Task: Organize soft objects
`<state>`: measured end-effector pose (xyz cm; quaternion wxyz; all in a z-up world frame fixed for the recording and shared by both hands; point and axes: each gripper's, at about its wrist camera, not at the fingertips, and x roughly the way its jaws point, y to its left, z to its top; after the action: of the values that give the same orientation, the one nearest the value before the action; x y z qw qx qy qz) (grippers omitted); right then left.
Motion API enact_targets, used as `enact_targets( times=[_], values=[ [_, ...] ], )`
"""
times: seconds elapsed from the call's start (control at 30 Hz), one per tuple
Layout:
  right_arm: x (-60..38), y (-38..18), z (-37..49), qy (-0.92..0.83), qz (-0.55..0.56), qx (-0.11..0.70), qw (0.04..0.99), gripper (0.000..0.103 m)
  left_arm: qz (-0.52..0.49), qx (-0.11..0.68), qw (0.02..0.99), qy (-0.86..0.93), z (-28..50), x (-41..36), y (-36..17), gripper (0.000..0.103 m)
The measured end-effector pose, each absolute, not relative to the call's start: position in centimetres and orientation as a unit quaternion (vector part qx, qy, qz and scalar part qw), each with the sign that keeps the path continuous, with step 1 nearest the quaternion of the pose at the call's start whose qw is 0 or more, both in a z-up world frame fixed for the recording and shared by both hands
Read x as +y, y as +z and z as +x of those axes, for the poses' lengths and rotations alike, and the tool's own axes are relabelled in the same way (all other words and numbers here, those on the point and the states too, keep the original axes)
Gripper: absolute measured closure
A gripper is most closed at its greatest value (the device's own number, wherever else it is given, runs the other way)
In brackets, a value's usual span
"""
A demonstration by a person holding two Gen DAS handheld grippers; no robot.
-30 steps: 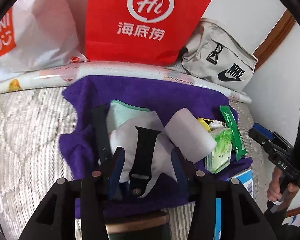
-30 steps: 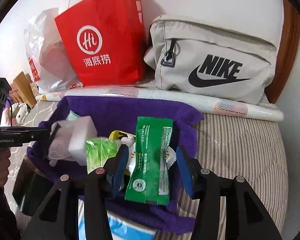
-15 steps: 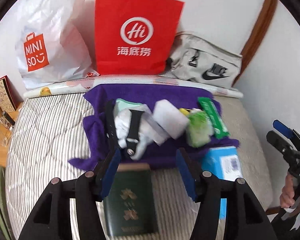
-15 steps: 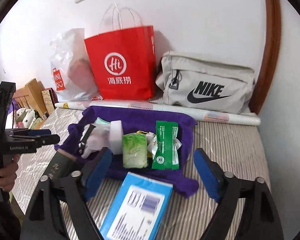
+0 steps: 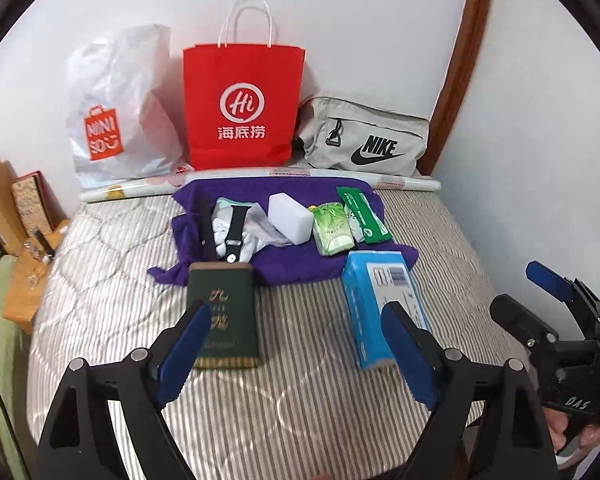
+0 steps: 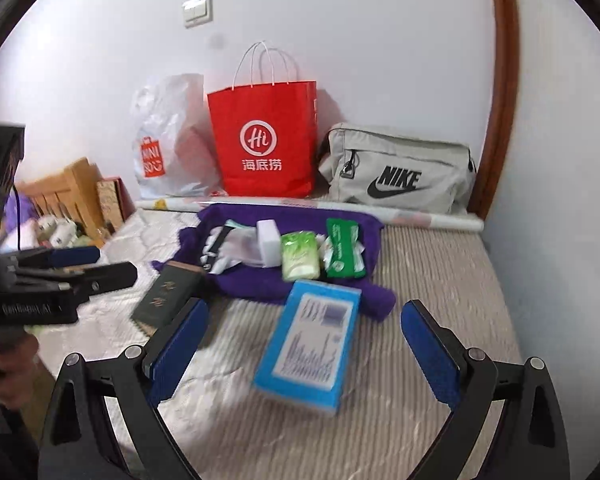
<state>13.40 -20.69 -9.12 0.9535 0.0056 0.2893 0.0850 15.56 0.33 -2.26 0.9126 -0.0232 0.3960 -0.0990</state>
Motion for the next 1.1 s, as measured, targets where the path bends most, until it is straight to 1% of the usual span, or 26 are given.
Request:
enact_targets(
  times=[0.13,0.37,0.53,0.67,1.1],
  values=[
    [-21.4,-9.2,10.7,0.092,0.049,0.301,0.948,0.007,-0.018,0.383,0.92,-0.079,12.2,0.6,-1.9,0.014],
    [-21.8,-10.2,6.8,0.086,0.058,0.298,0.949,0.007,-0.023,0.371,0.926,-0.058,8.1,1.3,-2.2,0.014],
    [-21.7,-10.5,5.2,0.088,0.058,0.304,0.947,0.007,-0.023,0.372,0.926,-0.063,6.5,1.0,-2.5,0.014],
    [-21.4,-10.2,4.2,0.081,0.048,0.292,0.952,0.007,-0.023,0.364,0.929,-0.063,5.4,0.9,-2.4,0.014],
    [-21.3,-9.9,2.8,0.081,0.043,0.283,0.955,0.007,-0.028,0.361,0.93,-0.063,4.3,1.0,-1.9,0.014]
  ],
)
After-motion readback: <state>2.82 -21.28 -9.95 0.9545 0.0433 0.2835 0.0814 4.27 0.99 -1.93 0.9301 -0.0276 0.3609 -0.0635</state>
